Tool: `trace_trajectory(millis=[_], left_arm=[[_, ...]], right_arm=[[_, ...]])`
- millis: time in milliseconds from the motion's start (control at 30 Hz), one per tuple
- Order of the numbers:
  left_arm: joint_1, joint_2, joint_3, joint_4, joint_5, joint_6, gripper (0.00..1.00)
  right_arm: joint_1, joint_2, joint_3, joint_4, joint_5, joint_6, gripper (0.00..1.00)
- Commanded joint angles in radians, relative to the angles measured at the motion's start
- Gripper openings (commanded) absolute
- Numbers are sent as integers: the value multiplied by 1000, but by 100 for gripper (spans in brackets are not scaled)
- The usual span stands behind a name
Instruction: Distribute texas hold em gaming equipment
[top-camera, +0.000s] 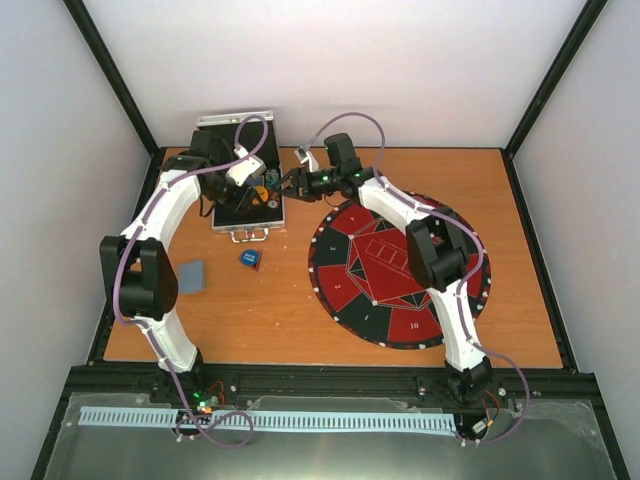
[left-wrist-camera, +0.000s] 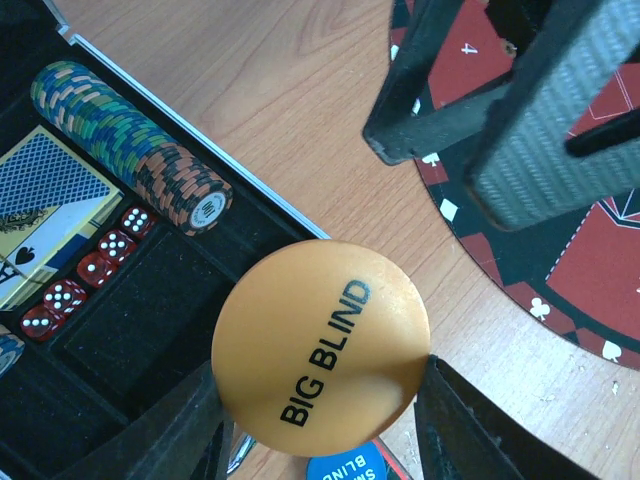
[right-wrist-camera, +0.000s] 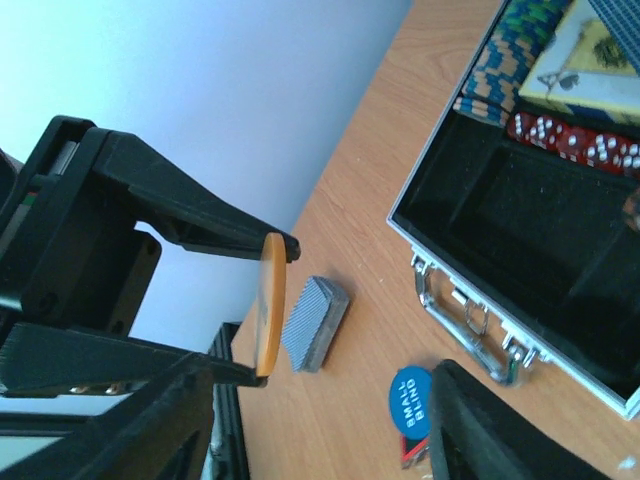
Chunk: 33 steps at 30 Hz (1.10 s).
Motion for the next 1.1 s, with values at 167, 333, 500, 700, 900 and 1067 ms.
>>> trace_trajectory(millis=[167,333,500,700,900,1067], left_arm=[[-1,-6,23,1,23,1,48],[0,-1,23,5,15,1,48],[-2,-2,25,7,18,1,47],[-2,2,26,11,29,2,48],[-3,2,20,9,18,10,47],[0,-5,13,1,1,5,92]], right_arm=[[29,102,149,27,-31,58,54],[45,137,182,15,-46,66,54],[57,144,187,14,-53,65,53],[69,171,225,23,-84,82,25],[66,172,248,-19,-107,42,3],[29,122,254,-208,-36,-117,3]])
